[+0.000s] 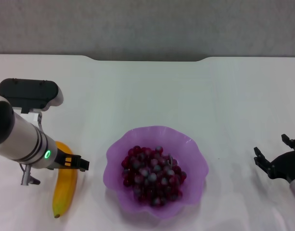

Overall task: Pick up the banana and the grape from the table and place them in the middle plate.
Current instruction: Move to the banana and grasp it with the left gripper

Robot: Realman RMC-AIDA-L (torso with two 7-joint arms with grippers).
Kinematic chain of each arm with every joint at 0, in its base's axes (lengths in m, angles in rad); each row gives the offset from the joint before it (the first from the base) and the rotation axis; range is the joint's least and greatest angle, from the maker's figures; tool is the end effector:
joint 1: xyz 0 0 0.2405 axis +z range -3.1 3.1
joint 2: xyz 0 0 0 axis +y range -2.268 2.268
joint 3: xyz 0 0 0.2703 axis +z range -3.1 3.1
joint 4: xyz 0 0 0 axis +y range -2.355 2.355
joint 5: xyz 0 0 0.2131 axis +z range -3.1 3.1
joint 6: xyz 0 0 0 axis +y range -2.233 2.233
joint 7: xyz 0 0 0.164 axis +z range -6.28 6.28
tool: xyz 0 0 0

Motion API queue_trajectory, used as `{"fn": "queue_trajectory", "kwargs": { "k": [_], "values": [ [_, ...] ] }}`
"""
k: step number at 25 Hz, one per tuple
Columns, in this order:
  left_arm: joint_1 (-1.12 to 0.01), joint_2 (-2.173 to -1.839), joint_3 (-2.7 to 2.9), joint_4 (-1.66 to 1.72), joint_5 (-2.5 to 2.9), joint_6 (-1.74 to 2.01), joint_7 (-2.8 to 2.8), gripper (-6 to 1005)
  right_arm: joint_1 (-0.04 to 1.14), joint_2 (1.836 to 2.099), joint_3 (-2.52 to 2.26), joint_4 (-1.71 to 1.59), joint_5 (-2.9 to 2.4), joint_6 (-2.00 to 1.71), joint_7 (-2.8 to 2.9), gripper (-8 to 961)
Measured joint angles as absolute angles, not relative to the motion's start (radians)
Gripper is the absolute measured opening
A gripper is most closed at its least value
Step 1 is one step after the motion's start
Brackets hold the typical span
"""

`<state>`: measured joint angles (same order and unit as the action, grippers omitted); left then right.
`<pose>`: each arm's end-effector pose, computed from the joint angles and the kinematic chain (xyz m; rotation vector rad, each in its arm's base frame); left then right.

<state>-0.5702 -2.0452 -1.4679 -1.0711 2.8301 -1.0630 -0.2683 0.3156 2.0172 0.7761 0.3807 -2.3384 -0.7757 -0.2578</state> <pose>-0.2723 0.3957 -0.0581 -1.8532 -1.4338 0.3426 0.3743 0.3292 -0.0702 -1.8825 0.4453 0.1947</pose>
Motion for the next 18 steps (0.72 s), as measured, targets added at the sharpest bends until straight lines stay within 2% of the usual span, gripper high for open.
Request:
{"fn": "queue_trajectory", "kwargs": {
  "k": [14,18],
  "values": [
    [-0.599,-2.047,-1.468,-0.998,2.822,-1.045,-0.268,889,0.321,2.017,0.776,0.383,-2.339,-0.781,-0.258,821],
    [-0.605,-2.047,-1.471,-0.989,2.819,-1.039,-0.268,763,0.321,2.017,0.776,0.384,-2.339,-0.782,-0.258,821]
  ]
}}
